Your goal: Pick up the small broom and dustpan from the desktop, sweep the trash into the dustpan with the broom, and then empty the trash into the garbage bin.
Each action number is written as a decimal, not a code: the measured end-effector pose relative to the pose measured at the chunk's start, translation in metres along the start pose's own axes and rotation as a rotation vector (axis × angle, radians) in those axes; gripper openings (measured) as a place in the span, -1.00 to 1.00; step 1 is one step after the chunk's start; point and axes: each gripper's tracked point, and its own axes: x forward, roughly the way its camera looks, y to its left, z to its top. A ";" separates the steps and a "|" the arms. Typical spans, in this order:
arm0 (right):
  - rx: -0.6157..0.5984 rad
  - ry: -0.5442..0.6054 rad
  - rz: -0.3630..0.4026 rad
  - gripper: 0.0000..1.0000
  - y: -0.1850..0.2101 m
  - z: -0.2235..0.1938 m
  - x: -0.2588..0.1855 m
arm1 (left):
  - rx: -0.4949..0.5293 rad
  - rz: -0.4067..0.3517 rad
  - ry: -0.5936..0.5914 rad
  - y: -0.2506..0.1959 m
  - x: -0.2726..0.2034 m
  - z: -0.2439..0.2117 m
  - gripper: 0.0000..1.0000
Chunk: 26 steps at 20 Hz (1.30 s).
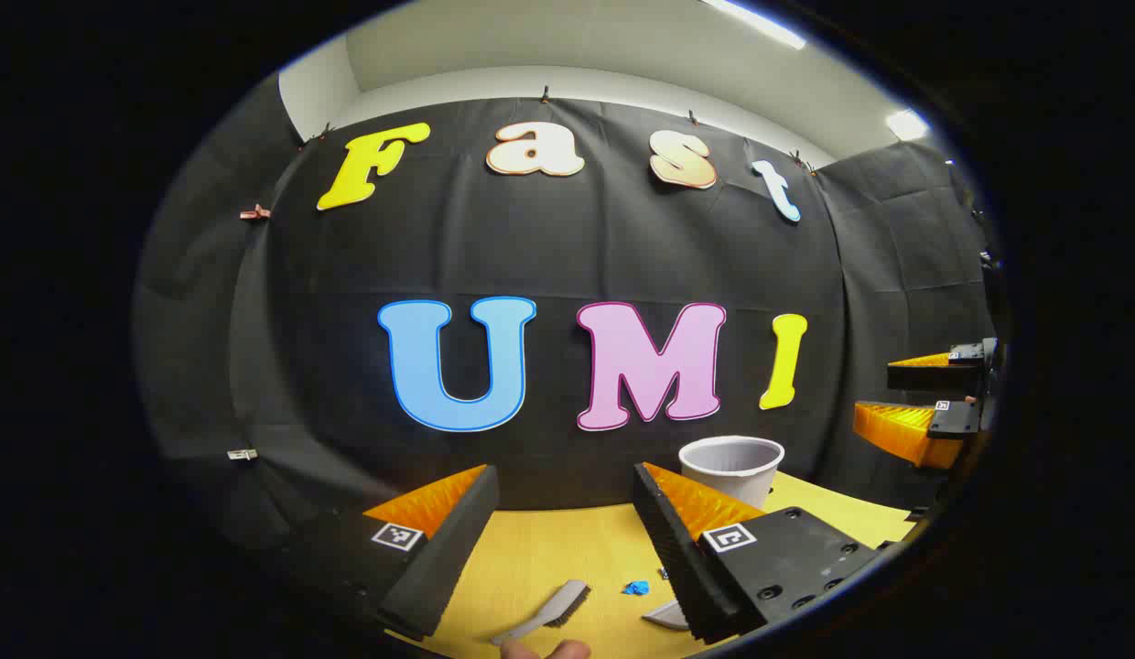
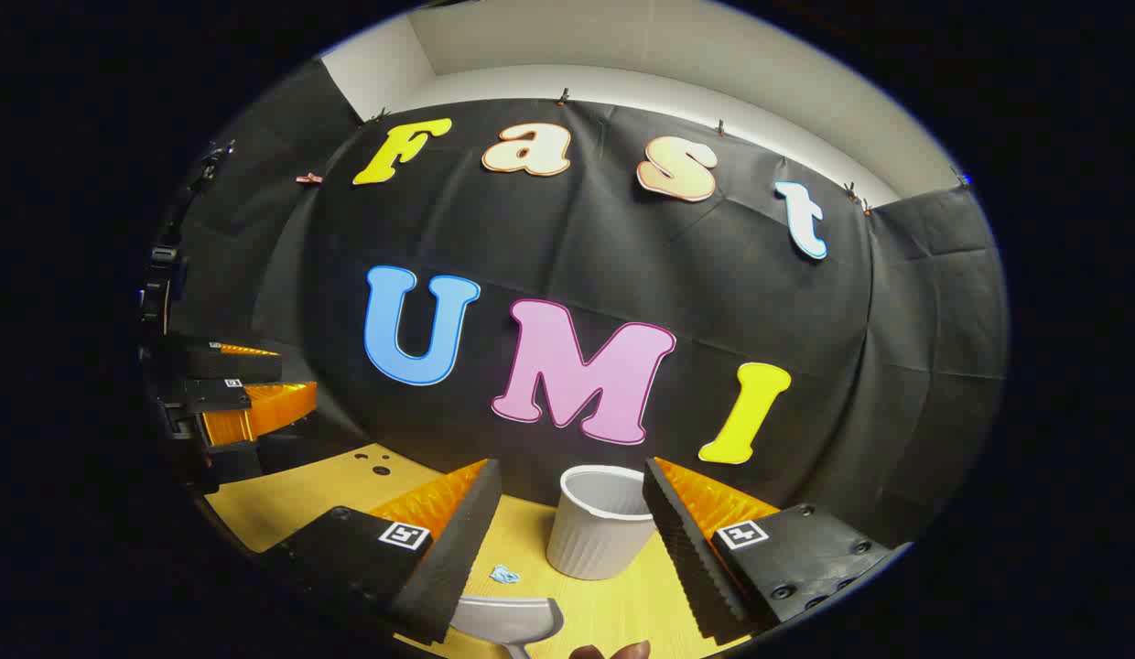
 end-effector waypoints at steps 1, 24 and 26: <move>0.001 0.003 -0.006 0.94 -0.001 -0.001 0.000 | 0.001 -0.005 0.000 -0.001 0.000 0.000 0.91; 0.061 0.604 0.174 0.95 0.016 -0.168 -0.024 | -0.012 -0.033 0.064 0.014 0.021 -0.047 0.91; 0.100 0.740 0.211 0.94 0.023 -0.206 -0.034 | -0.017 -0.026 0.078 0.017 0.023 -0.055 0.91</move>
